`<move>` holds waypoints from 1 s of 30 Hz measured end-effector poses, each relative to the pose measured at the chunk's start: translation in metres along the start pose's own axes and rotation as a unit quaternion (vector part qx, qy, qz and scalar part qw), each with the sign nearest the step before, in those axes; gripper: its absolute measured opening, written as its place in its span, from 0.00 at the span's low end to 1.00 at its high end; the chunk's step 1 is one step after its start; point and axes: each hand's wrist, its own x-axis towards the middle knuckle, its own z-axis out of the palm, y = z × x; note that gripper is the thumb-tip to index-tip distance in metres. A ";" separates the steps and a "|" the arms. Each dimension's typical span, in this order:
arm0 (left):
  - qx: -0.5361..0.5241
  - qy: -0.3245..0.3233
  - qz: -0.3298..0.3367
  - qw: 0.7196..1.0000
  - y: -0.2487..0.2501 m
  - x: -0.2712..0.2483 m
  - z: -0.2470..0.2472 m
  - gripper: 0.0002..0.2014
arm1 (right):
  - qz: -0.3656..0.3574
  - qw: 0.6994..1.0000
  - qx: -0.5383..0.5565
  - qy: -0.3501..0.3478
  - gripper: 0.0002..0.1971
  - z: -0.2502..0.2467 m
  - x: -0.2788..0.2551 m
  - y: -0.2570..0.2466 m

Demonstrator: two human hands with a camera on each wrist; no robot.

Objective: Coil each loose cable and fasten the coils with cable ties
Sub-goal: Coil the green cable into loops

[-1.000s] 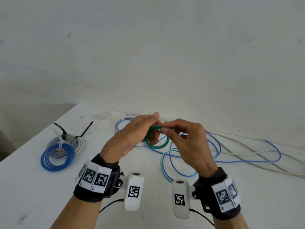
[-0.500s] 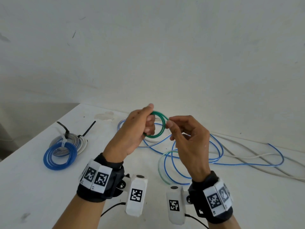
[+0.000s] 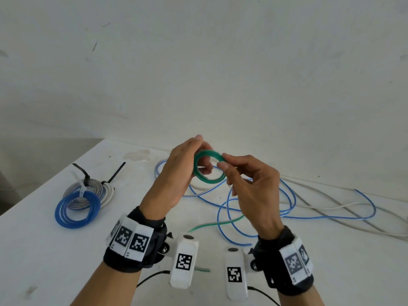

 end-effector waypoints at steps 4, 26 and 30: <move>0.118 -0.080 -0.029 0.989 -0.001 -0.005 -0.005 0.18 | -0.025 0.994 -0.082 -0.063 0.06 -0.010 0.003 -0.003; -0.004 -0.020 0.093 0.995 0.003 -0.007 -0.010 0.07 | 0.037 0.999 0.036 -0.016 0.05 -0.006 0.004 -0.004; -0.030 -0.023 0.074 0.997 0.001 -0.006 -0.010 0.07 | 0.054 0.996 0.069 -0.004 0.06 -0.002 0.003 -0.001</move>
